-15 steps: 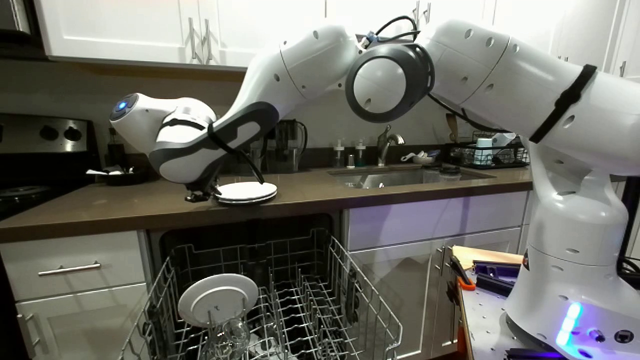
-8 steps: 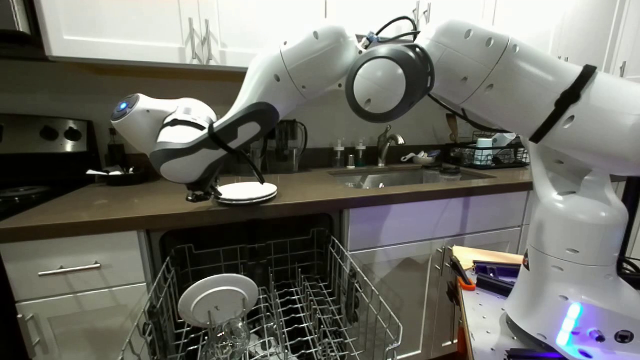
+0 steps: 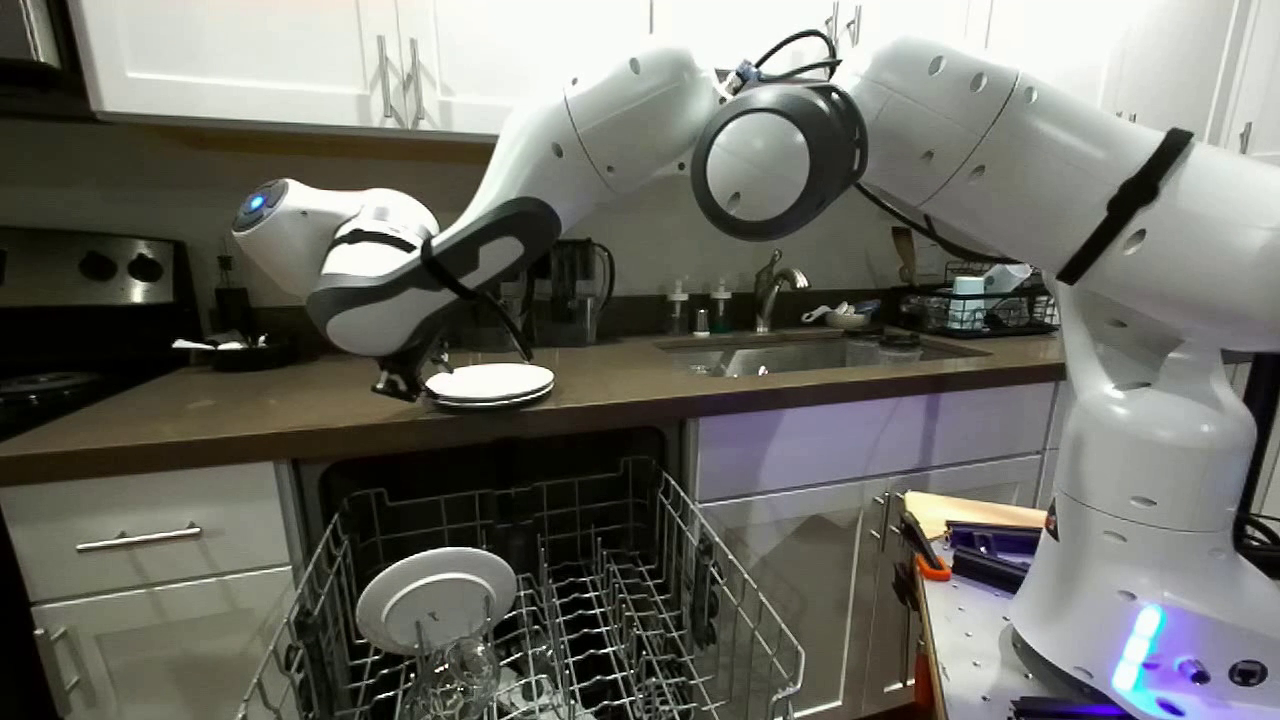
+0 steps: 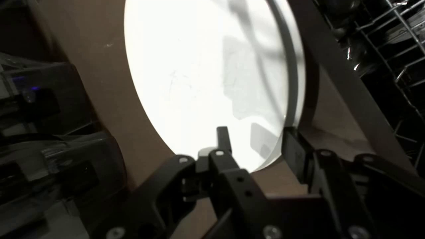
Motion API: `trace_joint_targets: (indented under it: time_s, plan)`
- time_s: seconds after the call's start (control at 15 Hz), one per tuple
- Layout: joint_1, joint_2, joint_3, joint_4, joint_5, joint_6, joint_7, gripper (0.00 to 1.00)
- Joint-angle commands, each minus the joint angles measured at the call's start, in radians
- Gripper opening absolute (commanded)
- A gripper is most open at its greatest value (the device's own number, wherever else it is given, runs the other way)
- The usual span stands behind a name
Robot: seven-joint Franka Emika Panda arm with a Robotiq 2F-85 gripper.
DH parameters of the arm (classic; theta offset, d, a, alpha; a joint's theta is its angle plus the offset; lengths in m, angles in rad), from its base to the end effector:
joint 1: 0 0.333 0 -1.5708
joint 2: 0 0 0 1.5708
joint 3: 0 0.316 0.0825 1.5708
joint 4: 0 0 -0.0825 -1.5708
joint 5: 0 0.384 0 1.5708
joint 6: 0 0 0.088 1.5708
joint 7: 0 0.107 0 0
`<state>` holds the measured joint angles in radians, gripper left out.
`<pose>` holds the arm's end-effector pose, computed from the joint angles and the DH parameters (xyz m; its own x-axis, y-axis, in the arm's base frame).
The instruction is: Put a plate from the counter in the dishwasher
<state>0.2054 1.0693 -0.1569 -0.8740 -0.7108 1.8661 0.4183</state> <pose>0.7922 0.0427 0.2652 0.9903 0.0116 0.1388 -0.0917 -0.6961 0.7120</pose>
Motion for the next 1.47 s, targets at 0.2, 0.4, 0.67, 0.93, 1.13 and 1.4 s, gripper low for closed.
trace_joint_targets:
  time_s: [0.2,0.4,0.67,0.93,1.13,1.4]
  plan:
    - [-0.011,-0.034,0.020,-0.065,0.013,0.032,0.014,0.07]
    - [-0.012,-0.037,0.023,-0.072,0.011,0.034,0.017,0.05]
    - [-0.009,-0.035,0.024,-0.067,0.010,0.033,0.016,0.08]
    - [-0.003,-0.034,0.021,-0.060,0.005,0.030,0.014,0.08]
    - [0.006,-0.034,0.016,-0.055,-0.003,0.017,0.011,0.07]
    - [0.027,-0.025,0.006,-0.039,-0.016,-0.009,0.005,0.07]
